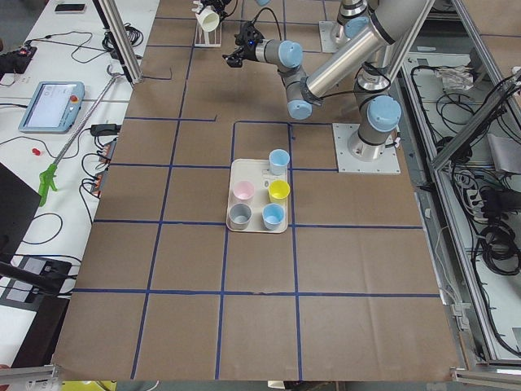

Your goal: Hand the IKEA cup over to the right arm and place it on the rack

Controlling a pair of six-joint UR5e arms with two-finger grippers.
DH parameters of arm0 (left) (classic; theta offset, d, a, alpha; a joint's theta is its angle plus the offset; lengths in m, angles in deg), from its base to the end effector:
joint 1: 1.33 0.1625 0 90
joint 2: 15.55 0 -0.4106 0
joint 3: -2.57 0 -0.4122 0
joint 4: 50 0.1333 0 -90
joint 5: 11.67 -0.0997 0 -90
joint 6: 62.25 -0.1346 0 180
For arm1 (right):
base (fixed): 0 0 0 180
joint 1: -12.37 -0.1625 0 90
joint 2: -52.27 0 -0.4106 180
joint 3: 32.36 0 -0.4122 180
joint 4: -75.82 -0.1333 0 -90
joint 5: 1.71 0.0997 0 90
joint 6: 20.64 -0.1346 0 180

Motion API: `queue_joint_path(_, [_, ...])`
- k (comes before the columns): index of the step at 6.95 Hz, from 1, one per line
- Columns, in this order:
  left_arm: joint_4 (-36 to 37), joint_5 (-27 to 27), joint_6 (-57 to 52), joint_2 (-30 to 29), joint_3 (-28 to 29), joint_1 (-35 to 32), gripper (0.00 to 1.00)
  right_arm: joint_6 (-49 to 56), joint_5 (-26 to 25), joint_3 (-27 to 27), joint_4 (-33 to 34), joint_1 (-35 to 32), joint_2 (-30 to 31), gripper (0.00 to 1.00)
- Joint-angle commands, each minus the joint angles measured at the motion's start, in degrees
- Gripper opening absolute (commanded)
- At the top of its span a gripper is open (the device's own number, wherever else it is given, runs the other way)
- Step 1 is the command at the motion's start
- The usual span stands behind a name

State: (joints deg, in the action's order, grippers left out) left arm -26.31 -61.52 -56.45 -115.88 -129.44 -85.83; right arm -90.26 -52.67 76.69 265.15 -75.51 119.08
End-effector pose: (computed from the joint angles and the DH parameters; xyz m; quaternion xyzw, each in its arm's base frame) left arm -0.1746 -0.4825 0.2783 -0.0947 -0.8211 0.4784 0.2965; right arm 0.1954 -0.6164 0.2897 0.3558 0.7645 -0.2114 0.4943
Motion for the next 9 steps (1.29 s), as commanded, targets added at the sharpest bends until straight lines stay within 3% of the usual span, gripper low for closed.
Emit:
queue_joint_path(1, [-10.78, -1.12, 0.08, 3.19, 3.14, 1.09, 0.98, 15.32, -8.65, -0.33, 0.34, 1.74, 0.33, 0.47])
queue_joint_path(3, [-34.81, -7.60, 0.00, 9.60, 9.99, 0.83, 0.98, 34.90, -16.86, -0.68, 0.60, 3.32, 0.42, 0.45])
queue_joint_path(5, [-59.17, -15.15, -0.18, 13.57, 17.37, 0.13, 0.98, 50.75, -25.64, -0.68, 7.33, 3.94, 0.34, 0.44])
queue_joint_path(6, [-71.37, -21.89, -0.18, 14.28, 22.36, -2.49, 0.98, 56.12, -28.55, -0.51, 12.33, 4.29, -0.36, 0.44])
queue_joint_path(8, [-95.63, -34.46, -0.09, 13.15, 33.17, -6.20, 0.98, 61.08, -29.02, -0.51, 22.44, 5.52, -3.43, 0.44])
queue_joint_path(9, [-104.11, -36.52, -0.09, 12.97, 36.01, -6.21, 0.98, 62.93, -29.11, -0.51, 27.45, 5.96, -5.36, 0.44])
